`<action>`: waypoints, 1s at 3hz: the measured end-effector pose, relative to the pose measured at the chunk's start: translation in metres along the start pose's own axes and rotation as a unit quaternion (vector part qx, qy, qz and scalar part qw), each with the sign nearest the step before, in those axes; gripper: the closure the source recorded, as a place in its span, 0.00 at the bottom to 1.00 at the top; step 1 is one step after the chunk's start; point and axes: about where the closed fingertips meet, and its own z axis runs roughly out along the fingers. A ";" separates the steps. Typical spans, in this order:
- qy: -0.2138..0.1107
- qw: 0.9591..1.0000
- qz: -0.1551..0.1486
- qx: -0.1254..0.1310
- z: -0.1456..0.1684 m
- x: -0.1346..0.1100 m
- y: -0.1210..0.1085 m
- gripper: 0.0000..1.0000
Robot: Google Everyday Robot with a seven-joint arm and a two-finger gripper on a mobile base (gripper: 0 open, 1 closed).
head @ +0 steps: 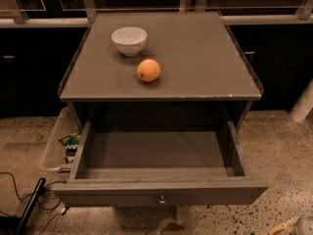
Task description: Open top drawer
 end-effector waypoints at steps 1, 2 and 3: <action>0.000 1.000 0.000 0.000 0.000 0.000 0.000 0.27; 0.000 1.000 0.000 0.000 0.000 0.000 0.000 0.04; 0.010 1.000 -0.015 0.003 0.002 -0.004 -0.017 0.00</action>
Offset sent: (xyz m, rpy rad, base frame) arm 0.0000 0.0000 0.0000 0.0000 0.0000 0.0000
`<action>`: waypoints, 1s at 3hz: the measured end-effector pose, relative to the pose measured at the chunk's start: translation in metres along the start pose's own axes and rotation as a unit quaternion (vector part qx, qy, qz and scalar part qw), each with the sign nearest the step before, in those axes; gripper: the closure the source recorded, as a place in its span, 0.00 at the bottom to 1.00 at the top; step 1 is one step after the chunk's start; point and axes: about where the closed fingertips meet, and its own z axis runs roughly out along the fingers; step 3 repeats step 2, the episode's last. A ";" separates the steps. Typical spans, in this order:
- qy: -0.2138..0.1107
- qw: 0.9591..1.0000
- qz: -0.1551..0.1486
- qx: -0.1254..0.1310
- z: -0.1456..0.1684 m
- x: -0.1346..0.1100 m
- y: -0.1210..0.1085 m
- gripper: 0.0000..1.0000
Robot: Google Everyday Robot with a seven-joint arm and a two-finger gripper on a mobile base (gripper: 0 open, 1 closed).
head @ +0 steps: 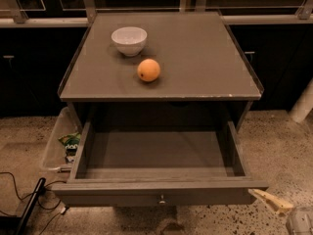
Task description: Open top drawer
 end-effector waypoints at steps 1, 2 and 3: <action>0.011 1.000 -0.022 0.008 -0.003 -0.006 -0.039 0.00; 0.011 1.000 -0.022 0.008 -0.003 -0.006 -0.039 0.00; 0.011 1.000 -0.022 0.008 -0.003 -0.006 -0.039 0.00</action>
Offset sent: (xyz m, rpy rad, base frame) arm 0.0300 0.0033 0.0115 -0.0228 -0.0319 0.0154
